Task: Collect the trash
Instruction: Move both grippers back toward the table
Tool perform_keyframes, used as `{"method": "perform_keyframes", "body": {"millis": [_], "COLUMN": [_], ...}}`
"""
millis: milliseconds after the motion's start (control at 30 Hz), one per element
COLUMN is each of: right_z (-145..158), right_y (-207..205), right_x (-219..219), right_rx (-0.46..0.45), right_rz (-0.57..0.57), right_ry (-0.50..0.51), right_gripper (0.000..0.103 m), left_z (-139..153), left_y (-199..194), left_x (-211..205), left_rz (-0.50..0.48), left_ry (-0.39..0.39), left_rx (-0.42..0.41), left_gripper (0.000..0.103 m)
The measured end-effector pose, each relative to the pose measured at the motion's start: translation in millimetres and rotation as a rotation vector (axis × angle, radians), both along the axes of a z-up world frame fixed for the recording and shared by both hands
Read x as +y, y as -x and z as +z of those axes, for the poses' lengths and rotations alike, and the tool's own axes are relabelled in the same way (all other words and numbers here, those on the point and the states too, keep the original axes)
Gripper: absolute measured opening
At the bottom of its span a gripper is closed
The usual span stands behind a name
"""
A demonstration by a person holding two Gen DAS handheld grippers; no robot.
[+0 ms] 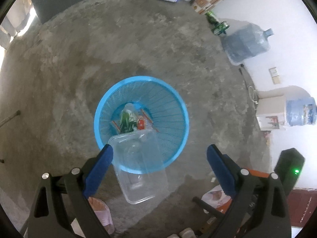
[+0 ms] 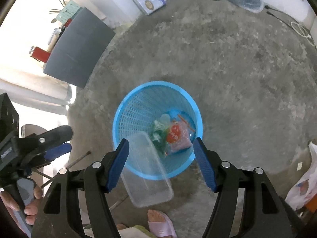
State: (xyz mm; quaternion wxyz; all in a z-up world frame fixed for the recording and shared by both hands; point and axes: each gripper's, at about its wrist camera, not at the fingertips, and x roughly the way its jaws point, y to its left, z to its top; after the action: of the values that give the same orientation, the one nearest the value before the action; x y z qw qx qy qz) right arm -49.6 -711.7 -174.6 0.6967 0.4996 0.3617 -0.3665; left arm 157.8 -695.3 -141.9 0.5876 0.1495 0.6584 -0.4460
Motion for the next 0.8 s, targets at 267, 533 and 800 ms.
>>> {"method": "perform_keyframes", "body": {"millis": [267,533,800], "right_z": [19.7,1.5,-12.2], "right_y": [2.4,31.3,40.7], "right_x": [19.2,66.8,101.2], "right_rx": [-0.011,-0.06,-0.063], "right_rz": [0.019,0.006,0.002], "right_ry": [0.031,-0.013,-0.069], "right_gripper": [0.064,0.065,0.065], "left_z": [60.7,123.0,176.5], "left_y": [-13.9,-27.4,-45.3], "left_x": [42.7,130.1,272.2], "left_rz": [0.001,-0.048,0.024], "left_ry": [0.09,0.196,0.316], "left_rx": [-0.018,0.014,0.01], "left_gripper": [0.093,0.093,0.094]}}
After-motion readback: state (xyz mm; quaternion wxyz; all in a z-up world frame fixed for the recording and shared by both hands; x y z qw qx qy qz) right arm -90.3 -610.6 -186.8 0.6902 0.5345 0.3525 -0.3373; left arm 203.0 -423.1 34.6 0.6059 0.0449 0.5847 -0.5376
